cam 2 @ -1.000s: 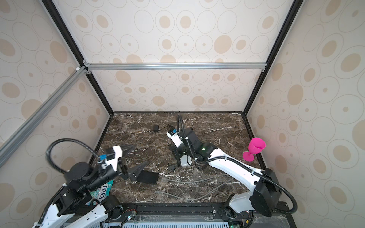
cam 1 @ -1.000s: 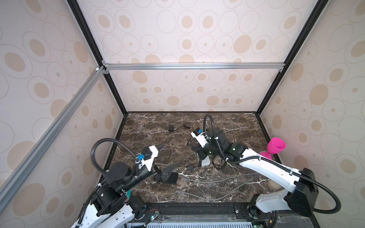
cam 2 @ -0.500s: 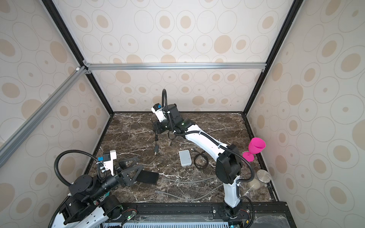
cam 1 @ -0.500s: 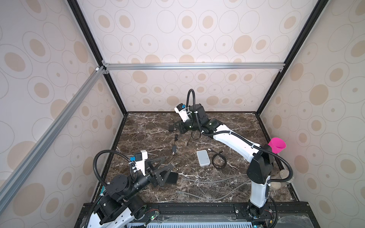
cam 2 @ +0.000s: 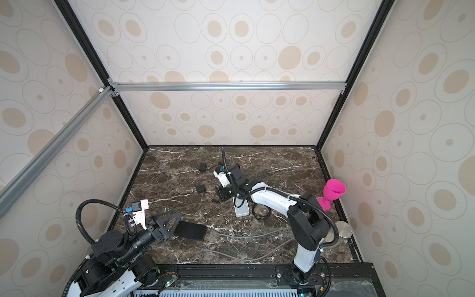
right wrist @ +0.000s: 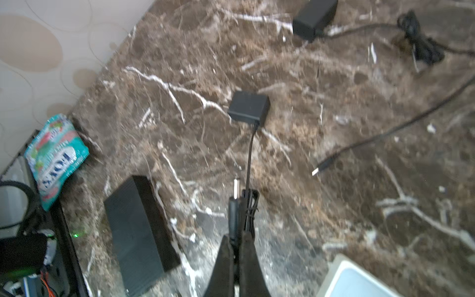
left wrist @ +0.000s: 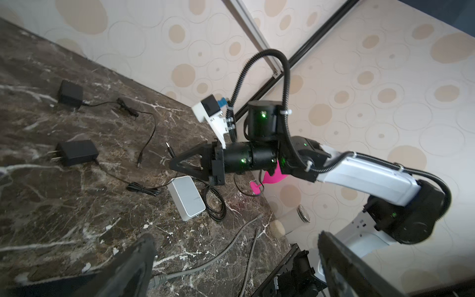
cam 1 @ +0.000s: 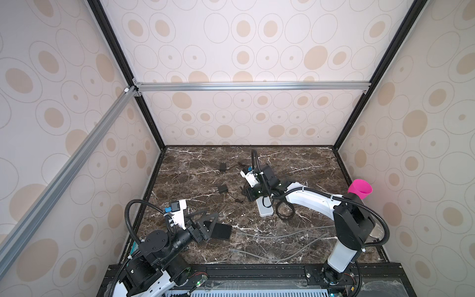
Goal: Insert the plug into the switch port
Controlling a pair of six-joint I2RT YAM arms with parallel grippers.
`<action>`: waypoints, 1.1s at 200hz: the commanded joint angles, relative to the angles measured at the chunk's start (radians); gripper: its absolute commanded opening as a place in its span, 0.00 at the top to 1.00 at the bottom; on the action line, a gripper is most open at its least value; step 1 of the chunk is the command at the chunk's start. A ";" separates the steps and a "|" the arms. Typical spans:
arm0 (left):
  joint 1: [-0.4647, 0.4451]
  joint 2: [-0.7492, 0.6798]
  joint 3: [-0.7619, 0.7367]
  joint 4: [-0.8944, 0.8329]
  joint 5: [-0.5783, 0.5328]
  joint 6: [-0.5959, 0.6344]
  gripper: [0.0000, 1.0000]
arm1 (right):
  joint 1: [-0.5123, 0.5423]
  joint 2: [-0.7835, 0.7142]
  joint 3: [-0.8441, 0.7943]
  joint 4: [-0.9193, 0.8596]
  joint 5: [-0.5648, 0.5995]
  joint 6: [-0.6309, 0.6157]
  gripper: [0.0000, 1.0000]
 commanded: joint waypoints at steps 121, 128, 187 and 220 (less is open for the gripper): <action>-0.004 0.304 -0.169 -0.269 -0.053 -0.608 0.02 | 0.109 -0.250 -0.357 0.136 0.156 -0.046 1.00; -0.003 0.317 -0.178 -0.251 -0.064 -0.601 0.02 | 0.109 -0.250 -0.364 0.142 0.156 -0.043 1.00; 0.001 0.453 -0.226 -0.082 -0.123 -0.531 0.02 | 0.110 -0.255 -0.385 0.139 0.148 -0.056 1.00; 0.029 0.490 -0.234 -0.019 -0.185 -0.439 0.02 | 0.111 -0.265 -0.404 0.132 0.144 -0.056 1.00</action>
